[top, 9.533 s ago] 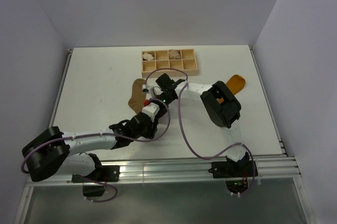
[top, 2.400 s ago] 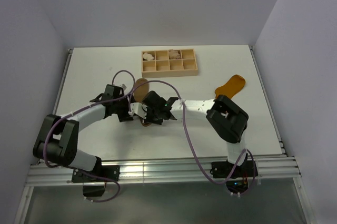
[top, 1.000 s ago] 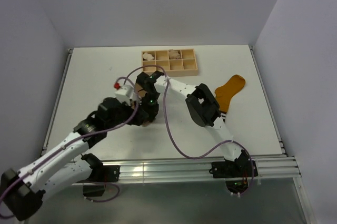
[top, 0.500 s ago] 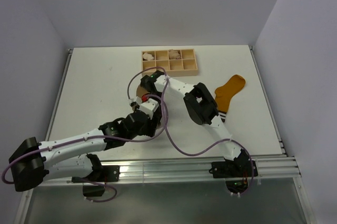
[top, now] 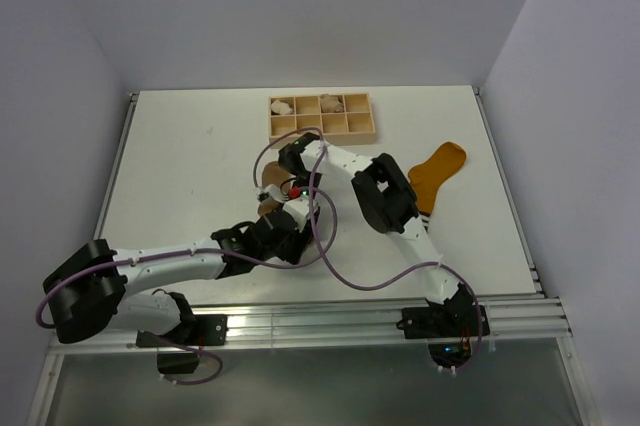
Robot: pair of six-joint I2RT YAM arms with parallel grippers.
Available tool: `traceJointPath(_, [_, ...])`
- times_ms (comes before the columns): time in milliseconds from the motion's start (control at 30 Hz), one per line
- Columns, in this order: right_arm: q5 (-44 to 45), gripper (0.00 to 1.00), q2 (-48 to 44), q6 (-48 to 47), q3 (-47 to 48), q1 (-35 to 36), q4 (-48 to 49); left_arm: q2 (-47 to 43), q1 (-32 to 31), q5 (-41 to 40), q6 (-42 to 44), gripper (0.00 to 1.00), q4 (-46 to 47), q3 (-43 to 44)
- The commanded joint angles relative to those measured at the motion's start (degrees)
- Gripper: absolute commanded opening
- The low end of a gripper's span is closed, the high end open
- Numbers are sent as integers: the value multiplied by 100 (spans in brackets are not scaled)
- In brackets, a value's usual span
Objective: Roll the socks
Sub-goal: Roll the sock at the center of the board.
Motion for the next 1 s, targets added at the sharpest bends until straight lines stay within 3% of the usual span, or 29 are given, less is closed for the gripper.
traceJointPath(0, [863,0,363,-211,-232,-80,58,99,215,439,148,56,559,77])
traceJointPath(300, [889,0,399,-132,-294,-88,146,529,330,826,227,46,552,208])
traceJointPath(433, [933,0,372,-88,-329,-88,190,583,330,923,122,35,560,173])
traceJointPath(633, [960,0,355,-44,-329,-88,243,600,330,888,-80,28,455,129])
traceJointPath(867, [1039,0,276,26,-373,-88,331,837,321,906,-318,30,305,173])
traceJointPath(967, [1056,0,267,35,-347,-88,322,864,330,774,-450,35,279,191])
